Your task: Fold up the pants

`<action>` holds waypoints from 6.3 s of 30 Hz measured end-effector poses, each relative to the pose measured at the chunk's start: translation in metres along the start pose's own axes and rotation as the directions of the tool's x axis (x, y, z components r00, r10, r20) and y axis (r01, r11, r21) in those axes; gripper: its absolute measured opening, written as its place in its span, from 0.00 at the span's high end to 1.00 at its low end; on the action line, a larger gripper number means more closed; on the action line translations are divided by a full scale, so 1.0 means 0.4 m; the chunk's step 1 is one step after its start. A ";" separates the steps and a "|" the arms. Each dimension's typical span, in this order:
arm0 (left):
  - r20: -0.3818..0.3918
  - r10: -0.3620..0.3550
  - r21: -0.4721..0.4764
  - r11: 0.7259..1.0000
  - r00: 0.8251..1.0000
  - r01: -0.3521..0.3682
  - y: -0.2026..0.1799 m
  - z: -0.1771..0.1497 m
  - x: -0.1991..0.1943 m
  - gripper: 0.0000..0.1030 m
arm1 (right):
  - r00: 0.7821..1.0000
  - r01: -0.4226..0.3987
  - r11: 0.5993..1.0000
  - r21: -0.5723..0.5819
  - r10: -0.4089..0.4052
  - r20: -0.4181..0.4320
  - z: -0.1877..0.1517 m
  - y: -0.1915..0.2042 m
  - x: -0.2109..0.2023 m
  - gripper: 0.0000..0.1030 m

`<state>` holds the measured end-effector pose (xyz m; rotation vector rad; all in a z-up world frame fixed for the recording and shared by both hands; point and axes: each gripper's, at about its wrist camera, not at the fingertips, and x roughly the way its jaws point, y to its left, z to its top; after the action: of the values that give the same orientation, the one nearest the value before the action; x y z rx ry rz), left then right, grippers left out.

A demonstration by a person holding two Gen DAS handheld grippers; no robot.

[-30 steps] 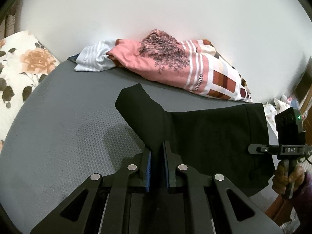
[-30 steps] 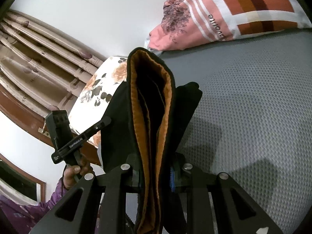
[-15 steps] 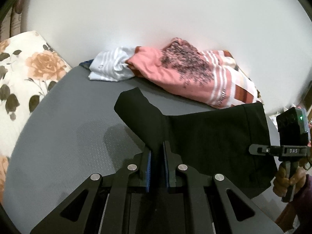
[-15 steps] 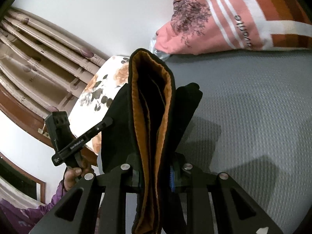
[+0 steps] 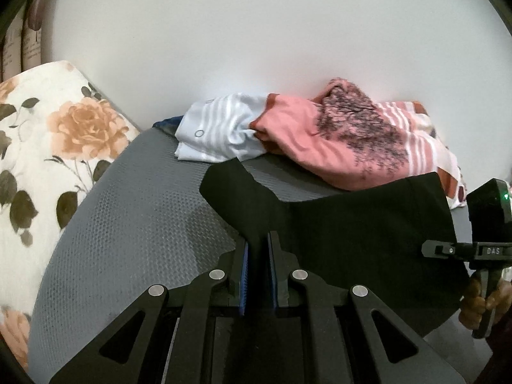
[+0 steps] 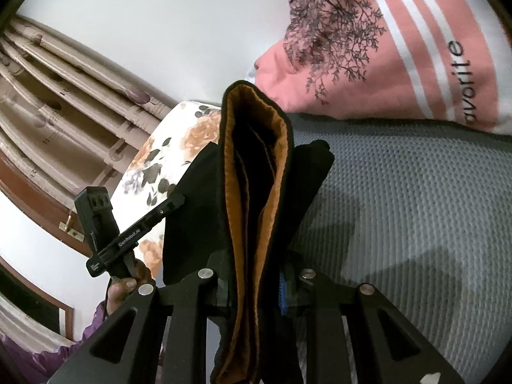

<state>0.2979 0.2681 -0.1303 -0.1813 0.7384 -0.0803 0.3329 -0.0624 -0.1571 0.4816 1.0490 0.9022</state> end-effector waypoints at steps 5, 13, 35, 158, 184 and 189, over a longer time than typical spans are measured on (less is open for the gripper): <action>0.001 0.026 -0.005 1.000 1.000 -0.026 0.032 0.006 0.034 0.89 | 1.000 0.002 1.000 0.003 -0.002 0.005 0.015 -0.027 0.024 0.82; -0.016 0.061 -0.019 0.998 0.998 -0.062 0.061 -0.020 0.071 0.89 | 1.000 0.031 0.999 0.017 -0.031 0.000 0.018 -0.075 0.052 0.82; -0.011 0.234 -0.053 0.971 0.972 -0.234 0.085 -0.065 0.108 0.35 | 0.922 0.375 0.916 -0.145 -0.352 0.160 -0.034 -0.010 0.071 0.56; 0.109 0.300 -0.024 0.954 0.948 -0.299 -0.116 -0.170 -0.214 0.00 | 0.828 0.550 0.806 -0.219 -0.492 0.270 -0.224 0.307 -0.010 0.17; 0.083 0.288 -0.003 0.958 0.954 -0.288 -0.097 -0.181 -0.147 0.00 | 0.826 0.555 0.809 -0.194 -0.510 0.239 -0.223 0.267 0.032 0.17; 0.084 0.290 0.004 0.957 0.953 -0.292 -0.098 -0.181 -0.141 0.00 | 0.827 0.554 0.810 -0.193 -0.510 0.237 -0.223 0.267 0.037 0.17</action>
<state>0.2071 0.2274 -0.1380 -0.0578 0.6751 0.2012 0.2131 0.0039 -0.1276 0.0307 0.8259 0.4637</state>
